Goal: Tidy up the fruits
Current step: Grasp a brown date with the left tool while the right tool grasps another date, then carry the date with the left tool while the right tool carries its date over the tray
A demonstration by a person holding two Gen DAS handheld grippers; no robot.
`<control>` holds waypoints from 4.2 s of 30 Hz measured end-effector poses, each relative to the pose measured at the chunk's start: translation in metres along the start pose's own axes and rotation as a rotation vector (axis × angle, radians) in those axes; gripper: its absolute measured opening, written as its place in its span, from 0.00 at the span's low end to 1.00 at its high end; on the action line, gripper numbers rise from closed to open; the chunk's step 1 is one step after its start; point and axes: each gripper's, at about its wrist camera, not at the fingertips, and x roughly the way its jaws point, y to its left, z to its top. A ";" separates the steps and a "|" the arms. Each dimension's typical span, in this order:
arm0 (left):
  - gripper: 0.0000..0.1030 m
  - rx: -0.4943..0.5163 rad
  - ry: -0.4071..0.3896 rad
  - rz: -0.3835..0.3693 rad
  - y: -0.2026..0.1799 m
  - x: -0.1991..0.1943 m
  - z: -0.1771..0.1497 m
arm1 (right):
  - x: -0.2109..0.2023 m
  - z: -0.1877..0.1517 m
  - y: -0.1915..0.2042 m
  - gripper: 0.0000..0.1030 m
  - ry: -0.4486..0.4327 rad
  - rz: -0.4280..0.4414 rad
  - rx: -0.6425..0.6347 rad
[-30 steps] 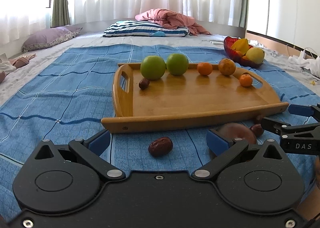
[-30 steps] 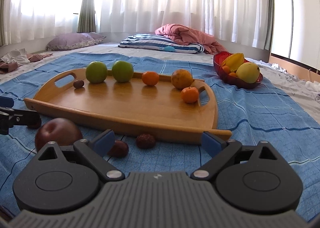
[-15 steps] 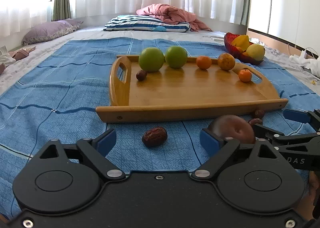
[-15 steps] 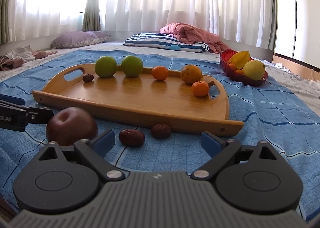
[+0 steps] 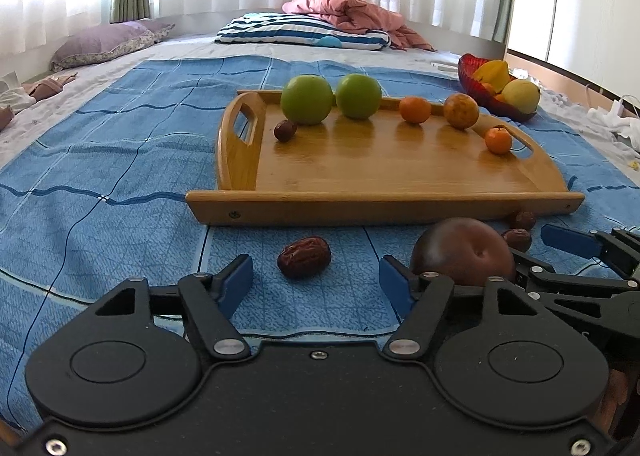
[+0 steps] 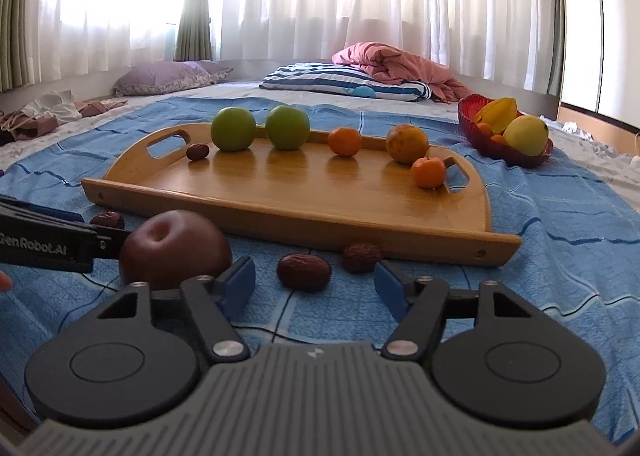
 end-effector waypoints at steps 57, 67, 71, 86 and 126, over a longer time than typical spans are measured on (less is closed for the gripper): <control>0.27 0.049 -0.071 0.065 -0.016 -0.017 0.014 | -0.010 0.017 0.011 0.33 -0.045 0.007 0.035; 0.27 0.063 -0.084 0.038 -0.023 -0.021 0.022 | -0.011 0.022 0.007 0.33 -0.050 -0.006 0.035; 0.27 0.069 -0.082 0.027 -0.025 -0.020 0.027 | -0.011 0.024 0.005 0.33 -0.056 -0.011 0.036; 0.27 0.034 -0.071 -0.045 -0.028 -0.006 0.053 | -0.003 0.040 -0.005 0.33 -0.074 -0.019 0.066; 0.27 0.023 0.080 -0.054 -0.018 0.119 0.136 | 0.117 0.117 -0.083 0.34 0.180 -0.003 0.255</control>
